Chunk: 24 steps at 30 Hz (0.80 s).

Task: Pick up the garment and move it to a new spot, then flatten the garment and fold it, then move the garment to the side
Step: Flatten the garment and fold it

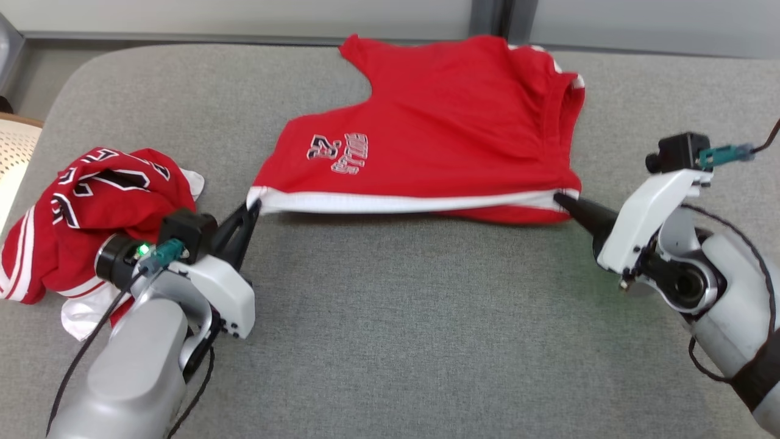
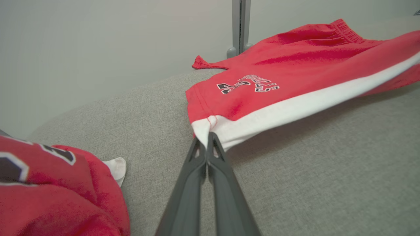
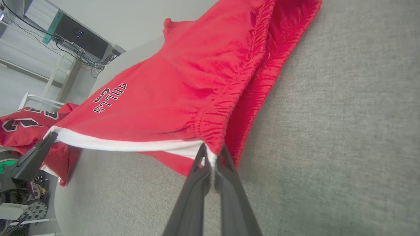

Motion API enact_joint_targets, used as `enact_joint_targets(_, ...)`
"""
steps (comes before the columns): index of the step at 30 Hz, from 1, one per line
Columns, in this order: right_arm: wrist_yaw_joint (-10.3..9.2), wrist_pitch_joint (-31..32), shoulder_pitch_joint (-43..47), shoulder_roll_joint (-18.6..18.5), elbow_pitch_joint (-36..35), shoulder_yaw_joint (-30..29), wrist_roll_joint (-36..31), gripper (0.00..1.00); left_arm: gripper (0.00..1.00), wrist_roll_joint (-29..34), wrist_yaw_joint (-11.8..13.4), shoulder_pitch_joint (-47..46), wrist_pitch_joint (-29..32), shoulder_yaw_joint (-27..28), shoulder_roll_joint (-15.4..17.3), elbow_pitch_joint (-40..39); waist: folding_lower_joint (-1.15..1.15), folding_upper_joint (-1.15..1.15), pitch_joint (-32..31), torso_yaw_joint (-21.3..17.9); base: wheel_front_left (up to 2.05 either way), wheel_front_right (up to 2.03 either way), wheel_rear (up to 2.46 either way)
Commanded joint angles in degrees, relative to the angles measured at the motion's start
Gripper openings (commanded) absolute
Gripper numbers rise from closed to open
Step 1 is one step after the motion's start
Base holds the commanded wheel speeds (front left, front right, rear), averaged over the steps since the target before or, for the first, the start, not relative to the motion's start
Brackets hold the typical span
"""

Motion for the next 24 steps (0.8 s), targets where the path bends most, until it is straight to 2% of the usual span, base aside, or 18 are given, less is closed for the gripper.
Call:
enact_joint_targets(1, 0.0, 0.9, 1.5, -1.0, -0.1, 0.7, 0.6, 0.0, 0.0, -1.6, -0.1, 1.7, 1.0, -1.8, 0.9, -1.1, 0.0, 0.0, -1.7, 0.1, 0.0, 0.0, 0.0)
enact_joint_targets(8, 0.0, 5.6, 6.1, -4.5, -2.2, 4.0, 2.7, 0.0, 0.0, -12.4, -0.1, 7.4, 8.5, -11.2, 8.1, -10.5, 0.0, 0.0, -6.7, 0.0, 0.0, 0.0, 0.0)
enact_joint_targets(9, 0.0, 5.6, 6.1, -4.5, -2.2, 4.0, 2.7, 0.0, 0.0, -12.4, -0.1, 7.4, 8.5, -11.2, 8.1, -10.5, 0.0, 0.0, -6.7, 0.0, 0.0, 0.0, 0.0)
enact_joint_targets(19, -0.07, 13.6, 12.9, -11.1, -6.1, 6.3, 7.8, 0.0, 0.0, -25.1, -0.1, 14.6, 17.1, -18.1, 19.9, -24.9, 0.0, 0.0, -12.0, -0.1, 0.0, 0.0, 0.0)
enact_joint_targets(24, -0.07, 16.7, 16.5, -13.1, -8.6, 7.4, 9.9, 0.0, 0.0, -28.8, -0.1, 17.5, 20.5, -19.6, 23.8, -30.1, 0.0, 0.0, -13.6, -0.1, 0.0, 0.0, 0.0)
